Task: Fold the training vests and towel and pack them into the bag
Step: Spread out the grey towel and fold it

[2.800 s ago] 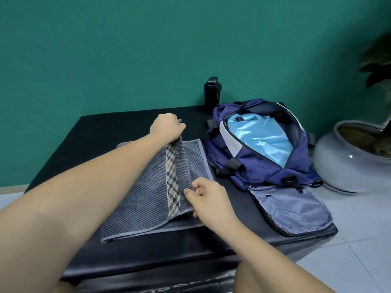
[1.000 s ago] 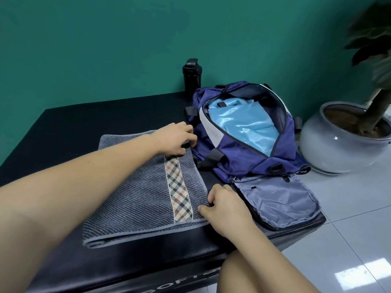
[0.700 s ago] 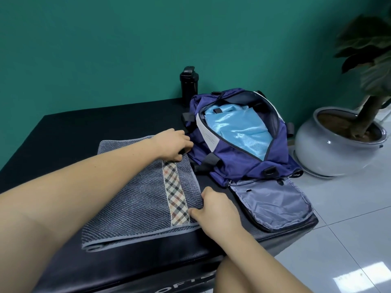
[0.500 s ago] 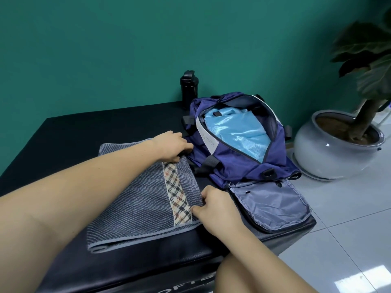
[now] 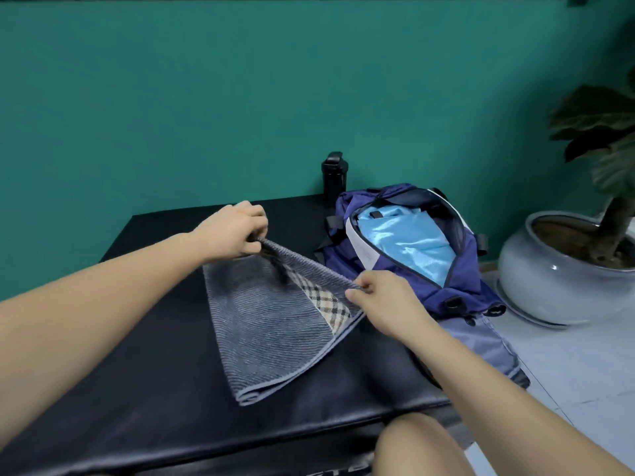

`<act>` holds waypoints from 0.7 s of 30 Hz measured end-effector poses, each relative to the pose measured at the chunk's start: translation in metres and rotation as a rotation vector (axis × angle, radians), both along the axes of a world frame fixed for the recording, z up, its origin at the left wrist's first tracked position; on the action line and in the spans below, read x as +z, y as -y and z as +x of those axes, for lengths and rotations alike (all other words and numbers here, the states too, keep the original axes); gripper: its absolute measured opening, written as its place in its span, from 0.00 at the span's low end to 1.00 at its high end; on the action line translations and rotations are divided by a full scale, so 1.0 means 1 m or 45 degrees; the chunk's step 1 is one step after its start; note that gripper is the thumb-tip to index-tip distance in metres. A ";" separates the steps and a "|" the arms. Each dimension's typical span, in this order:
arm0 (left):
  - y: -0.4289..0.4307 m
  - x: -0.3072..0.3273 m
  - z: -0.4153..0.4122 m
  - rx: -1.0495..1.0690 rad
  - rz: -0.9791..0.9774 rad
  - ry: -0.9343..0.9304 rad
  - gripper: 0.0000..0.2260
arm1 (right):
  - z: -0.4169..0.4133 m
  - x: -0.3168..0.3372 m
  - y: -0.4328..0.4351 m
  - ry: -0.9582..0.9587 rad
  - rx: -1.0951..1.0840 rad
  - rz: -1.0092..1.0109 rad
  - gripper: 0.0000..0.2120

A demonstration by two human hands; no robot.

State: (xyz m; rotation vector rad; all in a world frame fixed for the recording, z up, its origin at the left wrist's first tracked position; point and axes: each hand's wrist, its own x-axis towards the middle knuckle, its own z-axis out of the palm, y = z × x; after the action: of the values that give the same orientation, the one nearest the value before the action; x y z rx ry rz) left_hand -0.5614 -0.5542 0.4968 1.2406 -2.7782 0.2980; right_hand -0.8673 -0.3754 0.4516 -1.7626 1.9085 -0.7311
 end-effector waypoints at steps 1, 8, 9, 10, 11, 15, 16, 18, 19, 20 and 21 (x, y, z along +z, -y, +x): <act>-0.008 0.013 0.012 0.028 0.000 -0.051 0.08 | 0.002 0.014 0.003 -0.024 0.024 -0.044 0.09; -0.068 0.096 0.083 0.214 0.039 -0.333 0.11 | 0.024 0.105 0.014 -0.217 0.144 -0.402 0.05; -0.077 0.108 0.091 0.215 0.037 -0.348 0.11 | 0.027 0.117 0.014 -0.239 0.144 -0.444 0.04; -0.086 0.121 0.098 0.214 0.029 -0.364 0.11 | 0.030 0.129 0.014 -0.267 0.149 -0.477 0.04; -0.096 0.132 0.104 0.218 0.013 -0.376 0.12 | 0.032 0.140 0.012 -0.300 0.157 -0.508 0.04; -0.126 0.173 0.125 0.288 -0.030 -0.359 0.12 | 0.040 0.188 0.007 -0.415 0.216 -0.614 0.05; -0.133 0.181 0.129 0.308 -0.028 -0.354 0.11 | 0.042 0.200 0.004 -0.433 0.229 -0.628 0.05; -0.145 0.196 0.137 0.333 -0.029 -0.349 0.10 | 0.044 0.223 -0.002 -0.450 0.237 -0.651 0.04; -0.152 0.201 0.140 0.342 -0.032 -0.350 0.10 | 0.045 0.232 -0.006 -0.452 0.234 -0.674 0.04; -0.160 0.207 0.143 0.354 -0.031 -0.365 0.10 | 0.045 0.240 -0.010 -0.451 0.229 -0.704 0.04; -0.168 0.211 0.147 0.369 -0.022 -0.392 0.11 | 0.045 0.246 -0.013 -0.453 0.225 -0.725 0.04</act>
State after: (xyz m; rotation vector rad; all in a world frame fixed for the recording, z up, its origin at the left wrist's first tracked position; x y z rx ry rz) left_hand -0.4149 -0.3864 0.7075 1.5391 -2.3369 0.1340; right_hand -0.8226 -0.3621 0.6976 -2.5180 1.8346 -1.0222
